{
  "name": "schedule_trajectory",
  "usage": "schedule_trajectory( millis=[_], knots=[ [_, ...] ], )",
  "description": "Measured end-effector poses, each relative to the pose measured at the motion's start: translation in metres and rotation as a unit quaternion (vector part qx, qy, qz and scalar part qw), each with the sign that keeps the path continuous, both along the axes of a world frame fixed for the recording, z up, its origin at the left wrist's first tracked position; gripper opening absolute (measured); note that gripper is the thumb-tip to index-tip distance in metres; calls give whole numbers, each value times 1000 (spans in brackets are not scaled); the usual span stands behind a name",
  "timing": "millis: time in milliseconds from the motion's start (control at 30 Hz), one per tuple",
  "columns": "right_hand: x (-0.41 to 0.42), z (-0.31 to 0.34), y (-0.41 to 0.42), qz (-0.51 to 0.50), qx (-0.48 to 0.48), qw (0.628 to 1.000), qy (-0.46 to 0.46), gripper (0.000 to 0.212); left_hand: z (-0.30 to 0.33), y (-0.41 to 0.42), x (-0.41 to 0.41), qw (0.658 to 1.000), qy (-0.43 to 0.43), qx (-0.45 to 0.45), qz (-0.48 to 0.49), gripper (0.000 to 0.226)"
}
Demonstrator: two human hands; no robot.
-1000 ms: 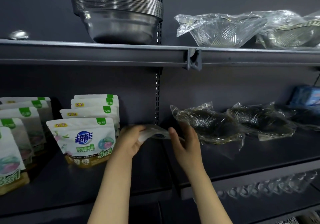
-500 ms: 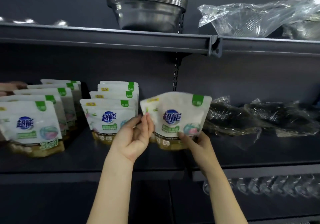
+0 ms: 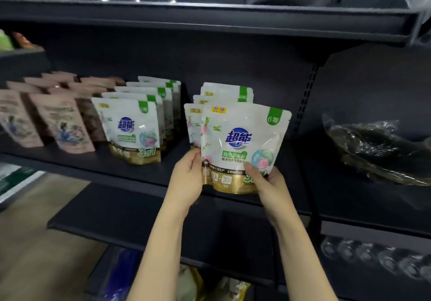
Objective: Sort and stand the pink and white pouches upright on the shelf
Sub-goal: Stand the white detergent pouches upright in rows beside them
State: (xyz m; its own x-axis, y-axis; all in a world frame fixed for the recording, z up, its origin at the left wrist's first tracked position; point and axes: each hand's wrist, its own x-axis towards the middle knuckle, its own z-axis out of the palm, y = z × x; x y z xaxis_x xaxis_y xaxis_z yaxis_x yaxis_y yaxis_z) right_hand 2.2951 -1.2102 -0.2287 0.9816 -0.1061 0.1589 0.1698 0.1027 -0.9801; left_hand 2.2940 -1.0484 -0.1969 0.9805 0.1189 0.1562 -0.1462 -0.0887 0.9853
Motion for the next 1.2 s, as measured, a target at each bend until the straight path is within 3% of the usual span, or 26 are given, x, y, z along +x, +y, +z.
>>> schedule_trajectory(
  millis=[133, 267, 367, 533, 767, 1033, 1200],
  knots=[
    [10, -4, 27, -30, -95, 995, 6, 16, -3, 21, 3, 999, 10, 22, 31, 29],
    [16, -2, 41, -88, -187, 978, 7, 31, 2, 28, 14, 1000, 19, 6, 15, 21],
    [20, 0, 44, -105, -205, 973, 17, 35, 1, 29, 23, 997, 64, -33, -11, 22],
    [27, 0, 51, -137, -225, 964, 44, 34, -18, 30, 42, 994, 99, -50, -16, 53],
    [33, -12, 68, -182, -250, 949, 60, 37, -47, 31, 59, 994, 91, -54, 7, 50],
    [33, -8, 68, -169, -258, 946, 100, 31, -48, 43, 71, 990, 101, -85, -51, 58],
    [31, -7, 53, -180, -304, 926, 128, 33, -46, 51, 74, 993, 98, -59, 37, 56]
  ],
)
